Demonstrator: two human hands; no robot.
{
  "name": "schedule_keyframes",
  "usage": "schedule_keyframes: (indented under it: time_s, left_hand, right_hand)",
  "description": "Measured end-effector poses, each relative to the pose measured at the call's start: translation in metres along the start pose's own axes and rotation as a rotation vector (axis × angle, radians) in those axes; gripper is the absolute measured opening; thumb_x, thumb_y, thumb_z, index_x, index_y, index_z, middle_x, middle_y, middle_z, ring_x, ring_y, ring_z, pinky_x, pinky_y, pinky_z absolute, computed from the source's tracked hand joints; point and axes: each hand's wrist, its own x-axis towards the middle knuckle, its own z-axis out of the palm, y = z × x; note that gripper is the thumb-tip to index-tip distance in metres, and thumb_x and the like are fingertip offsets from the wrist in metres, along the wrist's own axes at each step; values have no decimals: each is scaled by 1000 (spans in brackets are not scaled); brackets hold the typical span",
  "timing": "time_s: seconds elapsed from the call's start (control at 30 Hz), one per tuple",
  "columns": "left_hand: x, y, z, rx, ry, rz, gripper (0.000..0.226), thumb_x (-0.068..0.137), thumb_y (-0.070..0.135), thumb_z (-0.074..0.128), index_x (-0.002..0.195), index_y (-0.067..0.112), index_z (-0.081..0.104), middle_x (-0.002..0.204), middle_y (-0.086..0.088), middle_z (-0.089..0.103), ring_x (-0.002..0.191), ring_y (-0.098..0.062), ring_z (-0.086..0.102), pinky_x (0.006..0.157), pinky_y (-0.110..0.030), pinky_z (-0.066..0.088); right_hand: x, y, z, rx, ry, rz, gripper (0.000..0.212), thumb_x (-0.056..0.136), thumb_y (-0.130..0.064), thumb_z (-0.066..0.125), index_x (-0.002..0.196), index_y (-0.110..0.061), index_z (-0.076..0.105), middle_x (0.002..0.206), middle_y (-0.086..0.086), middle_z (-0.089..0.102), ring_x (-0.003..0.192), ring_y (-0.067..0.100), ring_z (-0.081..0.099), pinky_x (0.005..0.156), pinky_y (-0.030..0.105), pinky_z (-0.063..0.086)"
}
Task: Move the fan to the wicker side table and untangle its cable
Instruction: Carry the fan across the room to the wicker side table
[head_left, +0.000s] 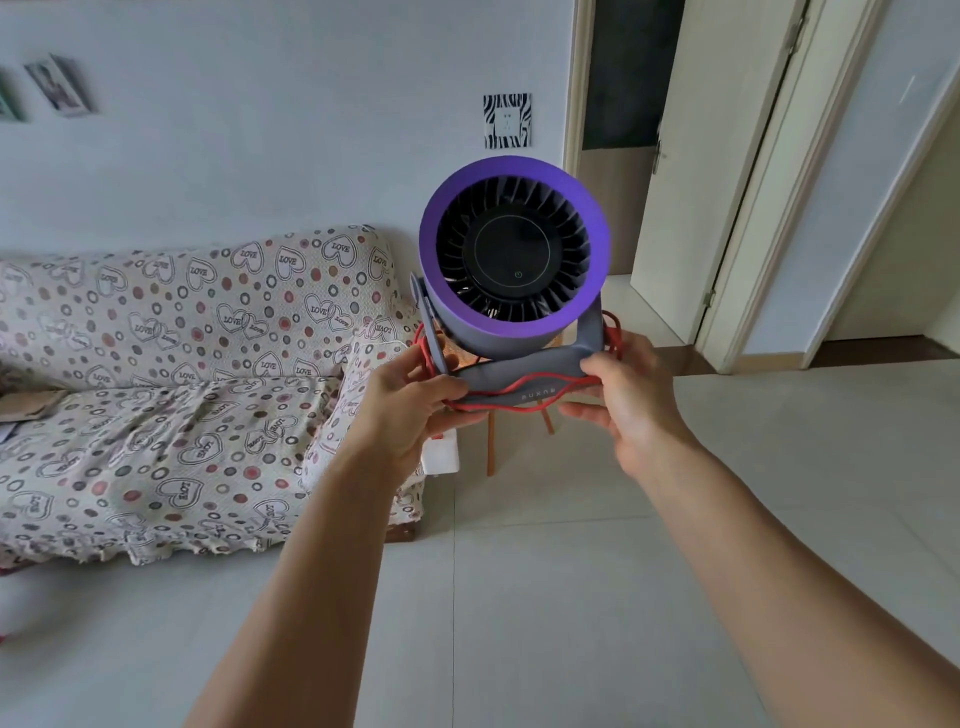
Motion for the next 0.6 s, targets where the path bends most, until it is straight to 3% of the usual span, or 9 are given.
schedule_keyframes:
  time_s: [0.1,0.2,0.37,0.43,0.53,0.6]
  left_hand:
    - [58,-3,-3,-21,-21,-25,31,83,-21,52,103,0,64,97,-18,67,73,-28,75,61,-34,61]
    - [116,-7,-5,-52,-11,-38,27,82,-21,54,99,-2,64,97,-20,66,74,-30,75,62,-35,61]
    - [215,-12,-3,-56,14,-76,33,82,-20,54,110,-5,62,111,-23,61,75,-30,75,62,-36,61]
    - [249,-15,-3,-60,13,-92,36,82,-20,54,113,-5,61,114,-23,61,76,-30,75,62,-35,61]
    - [296,-15,-4,-62,8,-110,33,83,-21,53,109,-3,62,113,-25,61,76,-30,75,61,-35,61]
    - [329,-15,-7,-65,9,-117,33,83,-21,52,107,-3,63,110,-26,63,75,-30,75,61,-34,61]
  right_hand:
    - [59,3,14,8,22,7,30,87,-1,56,115,-12,53,108,14,66,85,24,71,62,28,59]
    - [117,4,28,-20,6,7,29,87,0,56,113,-11,50,104,10,64,81,18,68,58,22,57]
    - [227,-3,48,-236,-34,-1,25,85,-8,60,109,-9,54,109,17,63,101,32,63,92,48,51]
    - [264,-4,53,-272,-70,2,24,86,-11,62,110,-11,54,105,13,64,95,29,64,85,44,55]
    - [310,-4,66,-300,-114,-26,19,87,-14,64,105,-16,57,90,1,65,75,14,63,52,21,48]
    - [343,-6,76,-315,-141,-70,13,84,-11,65,95,-19,63,83,-4,66,72,12,62,50,17,43]
